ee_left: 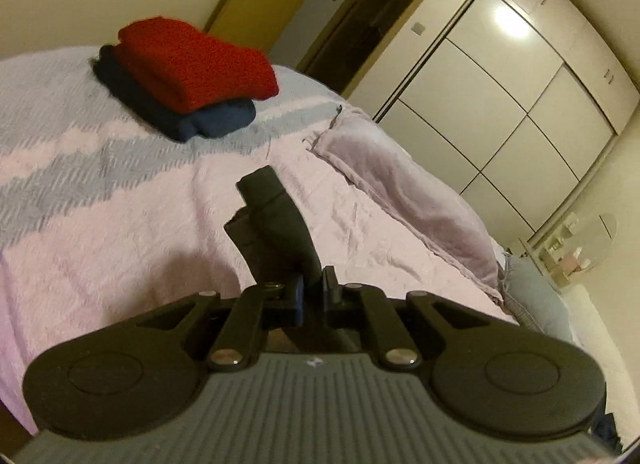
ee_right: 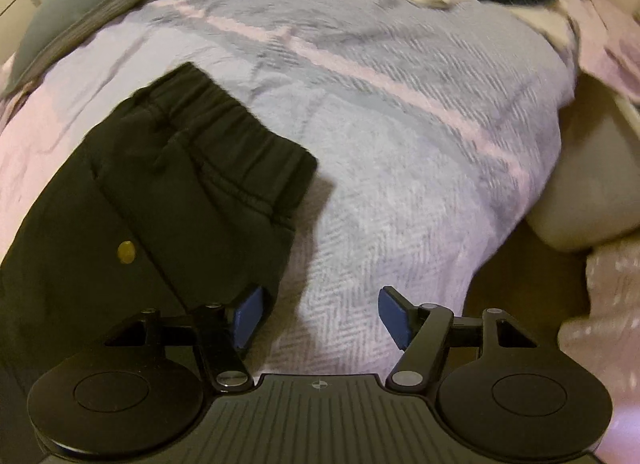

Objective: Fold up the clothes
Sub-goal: 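Open both grippers to release the folded trousers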

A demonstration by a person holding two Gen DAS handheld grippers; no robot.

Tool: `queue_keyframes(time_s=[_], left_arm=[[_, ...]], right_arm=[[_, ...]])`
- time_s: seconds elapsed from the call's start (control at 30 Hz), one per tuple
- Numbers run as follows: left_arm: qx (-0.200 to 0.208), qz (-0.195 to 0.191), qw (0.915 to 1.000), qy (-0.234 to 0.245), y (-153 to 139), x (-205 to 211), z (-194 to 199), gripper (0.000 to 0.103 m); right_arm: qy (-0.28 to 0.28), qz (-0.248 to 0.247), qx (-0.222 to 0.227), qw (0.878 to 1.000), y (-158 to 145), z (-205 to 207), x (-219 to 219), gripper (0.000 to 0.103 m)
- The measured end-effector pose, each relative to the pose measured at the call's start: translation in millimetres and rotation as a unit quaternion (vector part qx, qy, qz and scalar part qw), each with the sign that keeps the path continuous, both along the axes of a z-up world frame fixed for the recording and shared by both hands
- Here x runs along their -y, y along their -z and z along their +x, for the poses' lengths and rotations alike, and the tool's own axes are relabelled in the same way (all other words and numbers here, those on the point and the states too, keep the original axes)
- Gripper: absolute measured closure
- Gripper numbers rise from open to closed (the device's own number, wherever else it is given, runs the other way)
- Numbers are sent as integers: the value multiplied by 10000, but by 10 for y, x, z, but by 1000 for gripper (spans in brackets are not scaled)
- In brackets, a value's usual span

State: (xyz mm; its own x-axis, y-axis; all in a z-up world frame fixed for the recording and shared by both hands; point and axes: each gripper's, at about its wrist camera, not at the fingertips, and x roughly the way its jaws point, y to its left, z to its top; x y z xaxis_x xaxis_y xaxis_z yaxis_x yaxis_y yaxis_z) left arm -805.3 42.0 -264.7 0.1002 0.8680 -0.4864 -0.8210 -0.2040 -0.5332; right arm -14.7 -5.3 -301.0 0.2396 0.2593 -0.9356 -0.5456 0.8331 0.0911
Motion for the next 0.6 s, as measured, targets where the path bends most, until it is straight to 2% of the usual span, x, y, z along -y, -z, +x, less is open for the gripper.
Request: queue_keyframes(time_s=[0.07,0.17,0.23,0.33,0.43,0.5,0.53,0.6], left_arm=[[26,-763,9970,-150,291,-118,-104,96],[263,-1691,9848,-300,774,-222,-228,93],[248,-1634,9856,-350,785,-227,-208,93],[-78,-1606,9868,-206,712,-244,-148,91],[-264,-1817,9830,-21,673,-333,-168,88],[-751,-1952,9779,83,494,-350,-116,84],[-1051,-2006,9740,115,394,-346,-86,77],[-1641,-2183,9620,-53,212,-314,-55,78]], right_arm=[[186,36,-53,9998,29,1,14,34],[252,-1,5,9997,35,-59,-11,34],[170,-50,58,9998,18,-92,-36,33],[-3,-99,134,9999,1,-111,-59,33],[-100,-175,212,9996,5,-132,-80,33],[-426,-367,411,9976,-88,-177,-111,33],[-604,-461,645,9950,-165,-205,-109,33],[-916,-565,1167,9873,-339,-258,-82,33]])
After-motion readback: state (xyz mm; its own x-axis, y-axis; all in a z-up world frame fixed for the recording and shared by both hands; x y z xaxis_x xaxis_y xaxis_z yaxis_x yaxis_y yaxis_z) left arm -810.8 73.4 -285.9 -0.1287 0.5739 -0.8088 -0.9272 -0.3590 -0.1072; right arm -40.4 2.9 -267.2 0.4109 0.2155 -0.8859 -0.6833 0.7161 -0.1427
